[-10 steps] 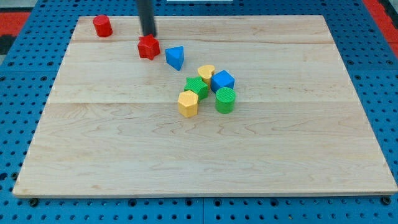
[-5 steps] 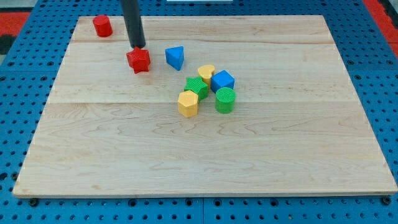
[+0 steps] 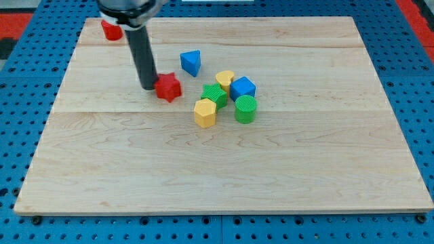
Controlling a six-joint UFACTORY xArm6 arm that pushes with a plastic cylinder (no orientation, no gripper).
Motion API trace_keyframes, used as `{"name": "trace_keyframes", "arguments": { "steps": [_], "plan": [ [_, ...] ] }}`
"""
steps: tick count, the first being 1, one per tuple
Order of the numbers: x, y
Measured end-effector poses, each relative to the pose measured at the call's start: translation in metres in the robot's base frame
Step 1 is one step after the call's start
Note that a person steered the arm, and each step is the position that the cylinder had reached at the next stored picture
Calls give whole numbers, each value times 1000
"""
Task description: Move the red star left to the green star
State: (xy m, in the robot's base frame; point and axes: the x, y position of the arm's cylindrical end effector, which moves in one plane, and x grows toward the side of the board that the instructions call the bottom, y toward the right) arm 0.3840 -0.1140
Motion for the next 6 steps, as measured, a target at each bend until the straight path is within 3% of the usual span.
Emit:
{"name": "trace_keyframes", "arguments": {
  "steps": [1, 2, 3, 5, 6],
  "plan": [
    [-36, -4],
    [-44, 36],
    [-28, 2],
    [22, 21],
    [-19, -6]
  ]
}}
